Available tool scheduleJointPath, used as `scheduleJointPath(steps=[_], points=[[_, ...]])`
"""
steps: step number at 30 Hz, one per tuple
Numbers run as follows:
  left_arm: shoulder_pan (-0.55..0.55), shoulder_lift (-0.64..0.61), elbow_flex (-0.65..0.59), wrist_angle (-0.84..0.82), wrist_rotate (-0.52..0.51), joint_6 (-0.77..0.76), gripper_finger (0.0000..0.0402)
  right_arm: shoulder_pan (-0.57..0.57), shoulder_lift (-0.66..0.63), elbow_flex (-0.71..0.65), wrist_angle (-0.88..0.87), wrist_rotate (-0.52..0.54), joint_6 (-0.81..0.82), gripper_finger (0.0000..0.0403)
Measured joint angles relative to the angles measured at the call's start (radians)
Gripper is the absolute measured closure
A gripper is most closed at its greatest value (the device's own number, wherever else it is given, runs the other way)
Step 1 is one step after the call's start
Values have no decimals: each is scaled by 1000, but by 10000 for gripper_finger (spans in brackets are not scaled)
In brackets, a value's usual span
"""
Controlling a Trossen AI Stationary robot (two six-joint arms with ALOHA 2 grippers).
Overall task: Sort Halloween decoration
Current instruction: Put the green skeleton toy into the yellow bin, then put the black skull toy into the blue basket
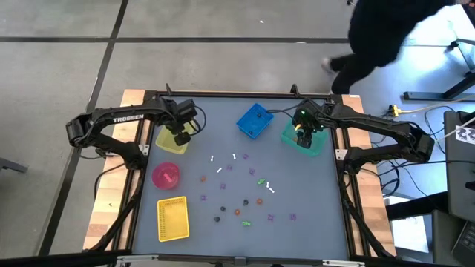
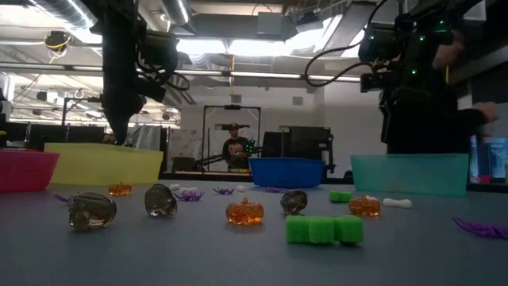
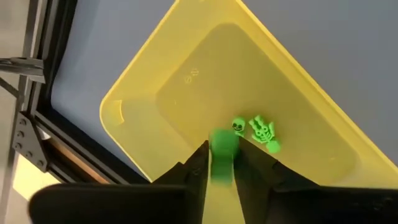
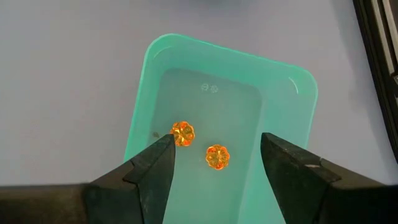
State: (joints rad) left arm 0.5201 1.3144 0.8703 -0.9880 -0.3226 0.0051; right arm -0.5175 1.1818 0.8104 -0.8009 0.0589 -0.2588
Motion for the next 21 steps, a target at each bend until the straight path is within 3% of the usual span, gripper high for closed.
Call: scheduleJointPath(steps=[12, 21], points=[[0, 0, 0, 11, -2, -78, 251, 0, 0, 0, 0, 0, 0, 166], [-2, -5, -1, 64, 8, -129, 243, 0, 0, 0, -1, 0, 0, 166]])
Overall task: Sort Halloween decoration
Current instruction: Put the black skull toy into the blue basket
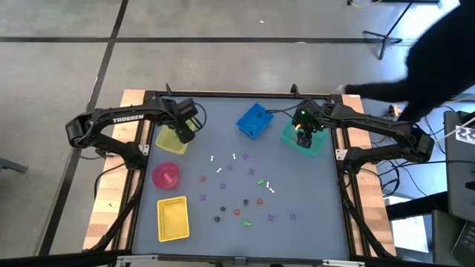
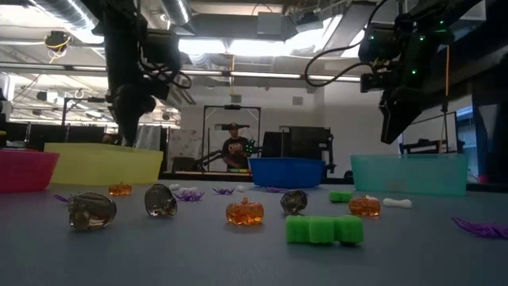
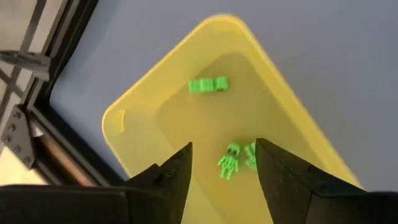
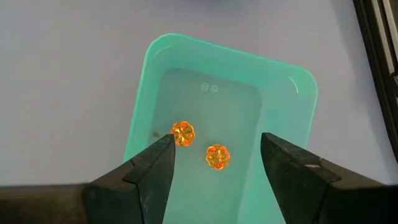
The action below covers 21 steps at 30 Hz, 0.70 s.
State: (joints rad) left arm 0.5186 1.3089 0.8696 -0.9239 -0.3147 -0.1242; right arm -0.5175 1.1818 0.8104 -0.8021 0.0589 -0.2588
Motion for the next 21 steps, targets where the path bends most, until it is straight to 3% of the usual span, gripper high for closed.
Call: scheduleJointPath(steps=[5, 12, 21], points=[[-3, -49, 0, 38, 50, 0, 243, 0, 0, 0, -3, 0, 9, 166], [-20, -225, 0, 32, 126, -6, 243, 0, 0, 0, -12, 0, 34, 166], [-214, -468, 0, 29, 170, -150, 243, 13, 0, 0, 24, -90, 62, 166]])
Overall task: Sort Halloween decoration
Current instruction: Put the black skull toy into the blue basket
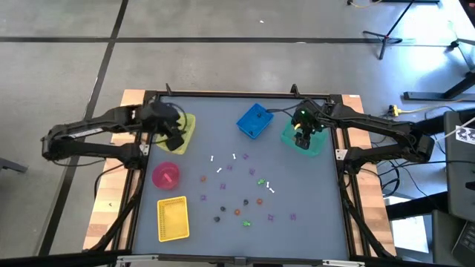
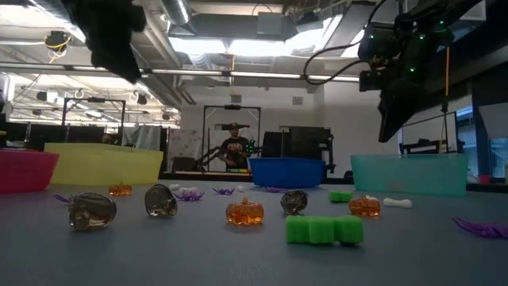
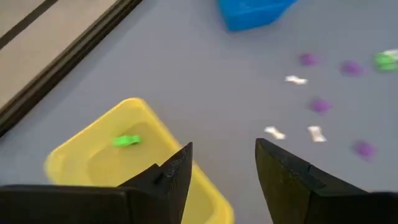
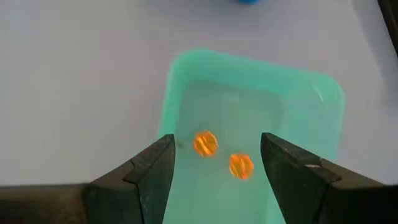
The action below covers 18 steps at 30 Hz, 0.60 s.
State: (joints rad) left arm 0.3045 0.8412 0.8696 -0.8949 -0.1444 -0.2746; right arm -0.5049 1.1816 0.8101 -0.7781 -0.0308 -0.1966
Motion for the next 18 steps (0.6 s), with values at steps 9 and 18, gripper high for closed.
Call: scheduleJointPath(steps=[9, 18], points=[[-260, -90, -121, 273, -108, -76, 243, 188, 0, 57, 126, -6, 36, 166], [-416, -88, -341, 683, -108, -92, 243, 426, 0, 70, 261, -5, 36, 166]])
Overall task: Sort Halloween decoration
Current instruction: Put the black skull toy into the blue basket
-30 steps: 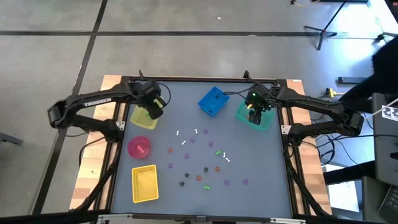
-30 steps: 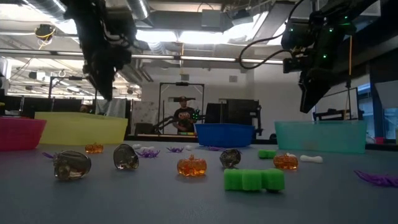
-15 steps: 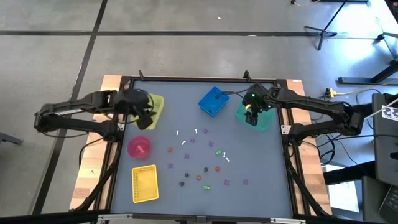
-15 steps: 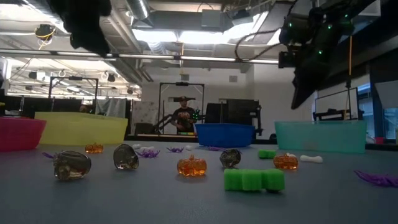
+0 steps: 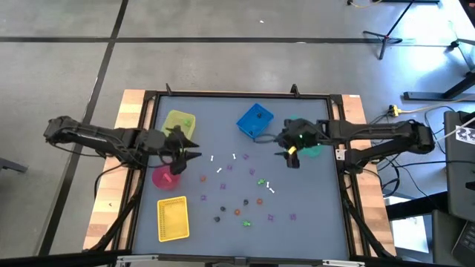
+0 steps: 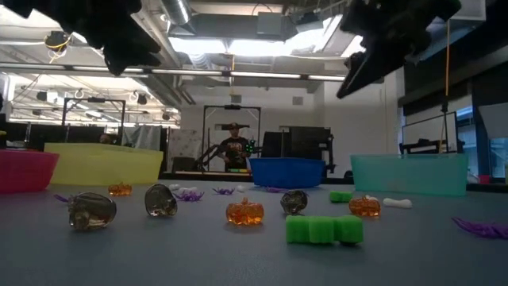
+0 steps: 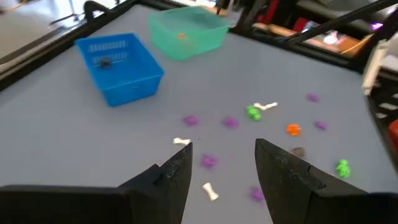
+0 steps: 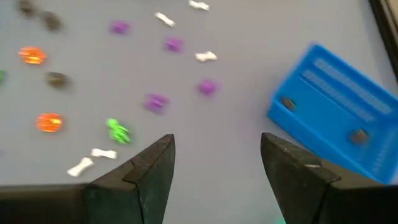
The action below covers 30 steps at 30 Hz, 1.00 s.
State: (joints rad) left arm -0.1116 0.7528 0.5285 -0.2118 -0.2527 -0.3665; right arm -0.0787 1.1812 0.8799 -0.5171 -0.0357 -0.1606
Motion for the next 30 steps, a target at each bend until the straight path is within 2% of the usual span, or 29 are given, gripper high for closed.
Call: scheduleJointPath(steps=[6, 19, 24, 30], points=[[-42, 0, -59, 125, 0, 0, 243, 119, 1, 0, 31, 16, 85, 166], [-48, 0, -61, 151, 0, 2, 243, 354, 92, -2, 21, 199, 456, 166], [-48, 0, -61, 153, 4, 2, 243, 382, 140, -2, 23, 256, 560, 166], [-48, 0, -61, 154, 6, 7, 243, 382, 196, -2, 81, 201, 575, 166]])
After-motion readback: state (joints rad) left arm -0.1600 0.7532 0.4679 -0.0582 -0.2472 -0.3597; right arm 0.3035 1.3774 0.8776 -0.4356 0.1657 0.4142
